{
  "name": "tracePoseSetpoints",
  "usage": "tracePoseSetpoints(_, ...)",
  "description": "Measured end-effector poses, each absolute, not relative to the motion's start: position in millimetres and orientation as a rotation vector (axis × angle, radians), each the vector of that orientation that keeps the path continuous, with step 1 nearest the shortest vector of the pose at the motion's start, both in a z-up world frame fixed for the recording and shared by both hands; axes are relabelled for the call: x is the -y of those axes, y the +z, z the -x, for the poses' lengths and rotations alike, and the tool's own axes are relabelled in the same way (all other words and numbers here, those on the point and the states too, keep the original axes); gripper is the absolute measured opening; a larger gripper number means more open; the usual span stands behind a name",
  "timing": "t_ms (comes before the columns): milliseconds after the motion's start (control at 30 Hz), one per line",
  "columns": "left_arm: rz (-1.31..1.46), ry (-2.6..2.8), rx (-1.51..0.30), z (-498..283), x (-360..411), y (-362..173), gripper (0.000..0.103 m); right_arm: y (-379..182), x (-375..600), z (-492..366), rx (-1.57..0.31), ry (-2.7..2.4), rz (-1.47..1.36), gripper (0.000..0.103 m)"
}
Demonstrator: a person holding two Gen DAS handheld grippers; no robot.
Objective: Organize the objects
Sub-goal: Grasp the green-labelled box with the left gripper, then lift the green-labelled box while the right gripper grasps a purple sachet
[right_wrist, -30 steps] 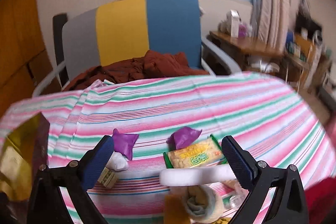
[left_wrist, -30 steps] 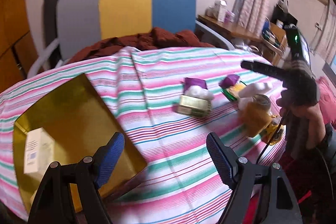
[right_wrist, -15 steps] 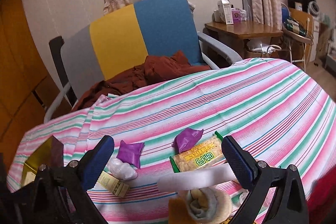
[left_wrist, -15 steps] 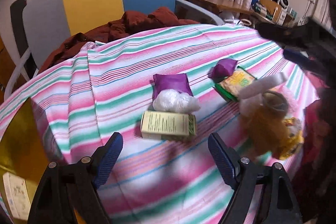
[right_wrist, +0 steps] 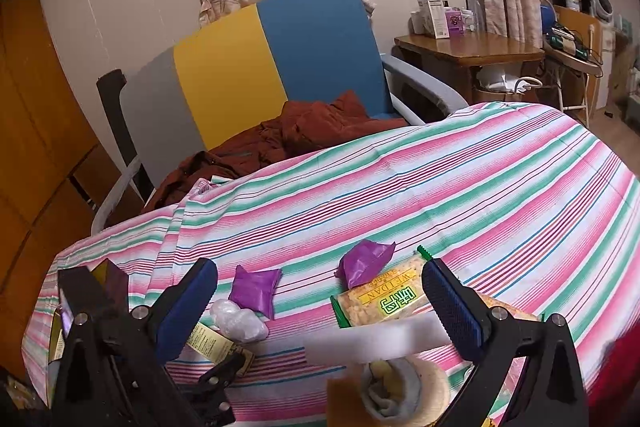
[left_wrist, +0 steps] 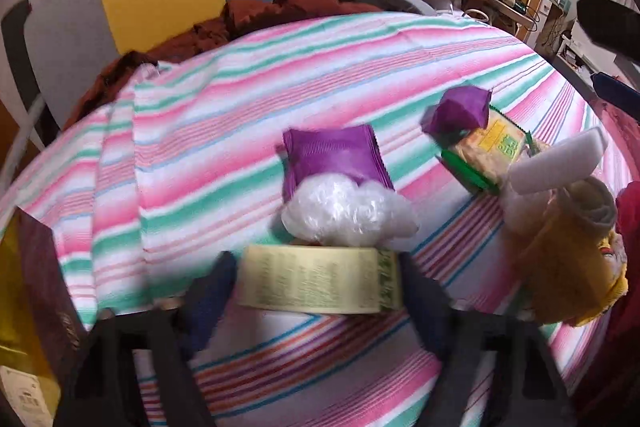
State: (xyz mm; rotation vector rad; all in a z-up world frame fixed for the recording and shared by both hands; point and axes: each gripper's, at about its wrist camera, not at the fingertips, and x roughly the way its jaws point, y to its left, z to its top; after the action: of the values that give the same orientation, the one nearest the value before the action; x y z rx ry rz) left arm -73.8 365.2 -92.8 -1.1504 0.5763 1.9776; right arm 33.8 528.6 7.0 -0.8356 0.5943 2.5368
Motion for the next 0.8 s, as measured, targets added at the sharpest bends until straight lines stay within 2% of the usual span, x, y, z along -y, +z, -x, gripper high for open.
tracePoseSetpoints(500, 1.089, 1.959, -0.446, 13, -291, -66, 0.073, 1, -514, -24, -0.476, 2.532, 0.891, 0.103)
tracePoseSetpoints(667, 1.017, 1.986, -0.374, 3, -261, -37, 0.073, -3, -492, -7, -0.355, 2.600, 0.996, 0.103)
tracePoseSetpoints(800, 0.990, 2.014, -0.310, 6, -238, -19, 0.073, -10, -471, 23, -0.150, 2.639, 1.133, 0.102)
